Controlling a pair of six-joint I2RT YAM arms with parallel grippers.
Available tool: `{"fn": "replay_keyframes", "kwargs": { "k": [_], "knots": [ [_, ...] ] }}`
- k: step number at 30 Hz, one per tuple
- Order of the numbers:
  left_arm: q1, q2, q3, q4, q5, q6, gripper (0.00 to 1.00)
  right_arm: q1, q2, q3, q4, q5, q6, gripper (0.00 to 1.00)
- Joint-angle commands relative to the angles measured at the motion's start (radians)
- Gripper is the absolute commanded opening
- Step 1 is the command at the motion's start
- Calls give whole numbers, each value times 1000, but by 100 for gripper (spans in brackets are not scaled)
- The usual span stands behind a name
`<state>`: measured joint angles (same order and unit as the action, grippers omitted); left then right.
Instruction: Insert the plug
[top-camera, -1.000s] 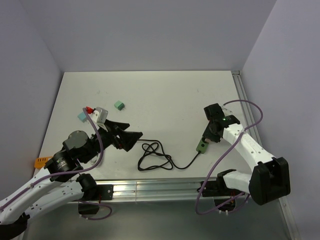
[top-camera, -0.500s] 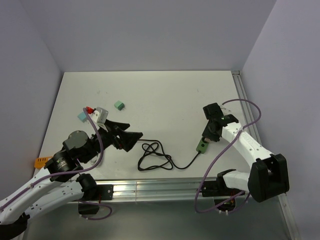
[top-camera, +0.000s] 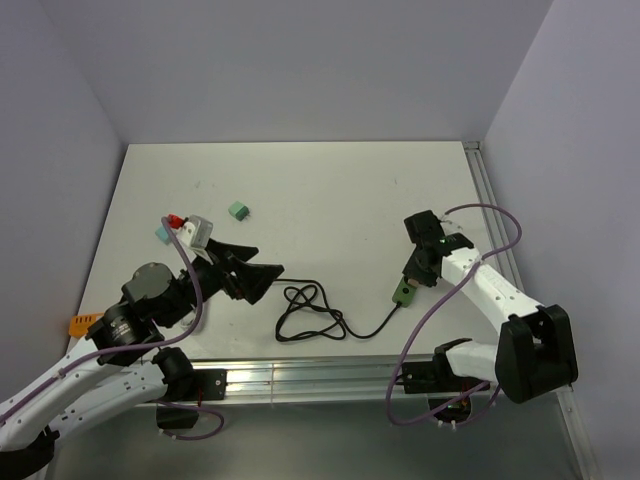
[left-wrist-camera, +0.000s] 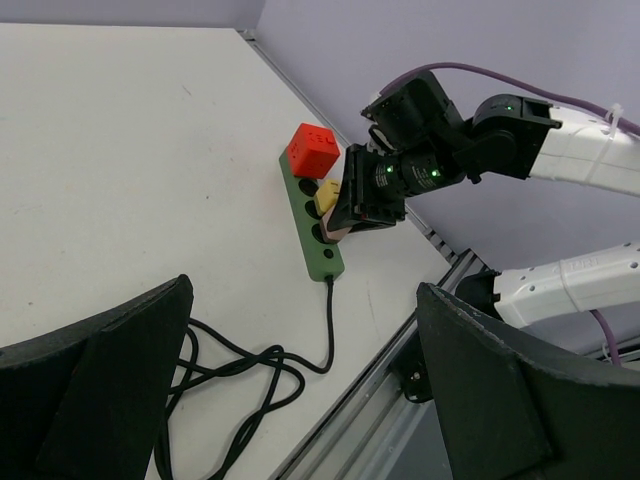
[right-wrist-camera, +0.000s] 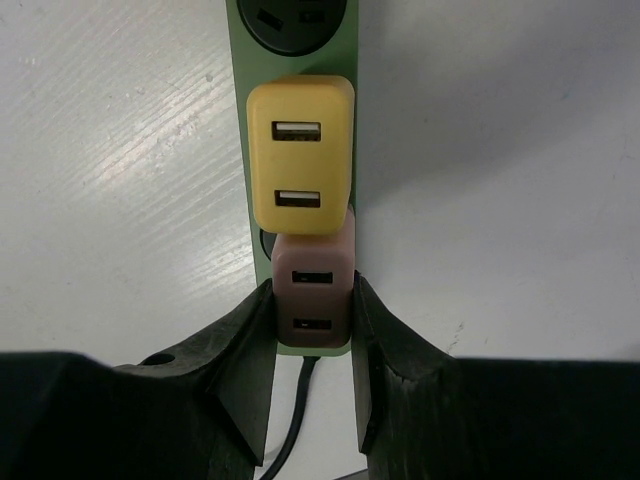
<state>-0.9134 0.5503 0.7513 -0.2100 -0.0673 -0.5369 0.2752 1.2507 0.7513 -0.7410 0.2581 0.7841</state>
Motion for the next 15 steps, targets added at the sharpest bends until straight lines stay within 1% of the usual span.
{"fn": "replay_keyframes", "kwargs": {
  "k": [1,7,12,14,15],
  "knots": [
    [-1,-24,6,9,4,3,100,1,108,-128,35,-51,81,0],
    [-1,-20,26,-22,-8,17,100,16,165,-78,17,-25,76,0],
    [-1,-29,17,-19,-5,2,99,18,133,-69,45,-54,61,0],
    [-1,-24,19,-20,-6,-5,99,28,93,-38,38,-39,50,7],
    [-1,-23,20,-25,-8,-6,99,30,79,-24,37,-36,44,13]
  ]
}}
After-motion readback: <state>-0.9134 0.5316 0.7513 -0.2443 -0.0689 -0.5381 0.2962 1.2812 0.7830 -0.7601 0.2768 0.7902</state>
